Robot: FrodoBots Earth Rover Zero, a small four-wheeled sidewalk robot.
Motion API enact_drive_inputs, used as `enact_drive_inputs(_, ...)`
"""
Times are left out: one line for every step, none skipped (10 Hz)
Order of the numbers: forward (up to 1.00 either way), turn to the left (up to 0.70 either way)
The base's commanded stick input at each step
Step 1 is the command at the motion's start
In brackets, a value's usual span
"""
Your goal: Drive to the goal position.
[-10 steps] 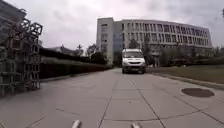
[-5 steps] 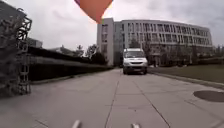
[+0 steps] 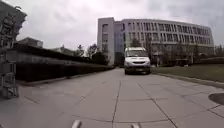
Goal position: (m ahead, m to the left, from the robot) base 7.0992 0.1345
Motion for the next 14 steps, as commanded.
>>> enact_drive_inputs(0.85,0.0)
enact_drive_inputs(0.85,0.0)
enact_drive_inputs(0.85,0.0)
enact_drive_inputs(0.85,0.0)
enact_drive_inputs(0.85,0.03)
enact_drive_inputs(0.85,0.12)
enact_drive_inputs(0.85,0.16)
enact_drive_inputs(0.85,0.2)
enact_drive_inputs(0.85,0.05)
enact_drive_inputs(0.85,0.03)
enact_drive_inputs(0.85,0.01)
enact_drive_inputs(0.85,0.0)
enact_drive_inputs(0.85,0.0)
enact_drive_inputs(0.85,0.0)
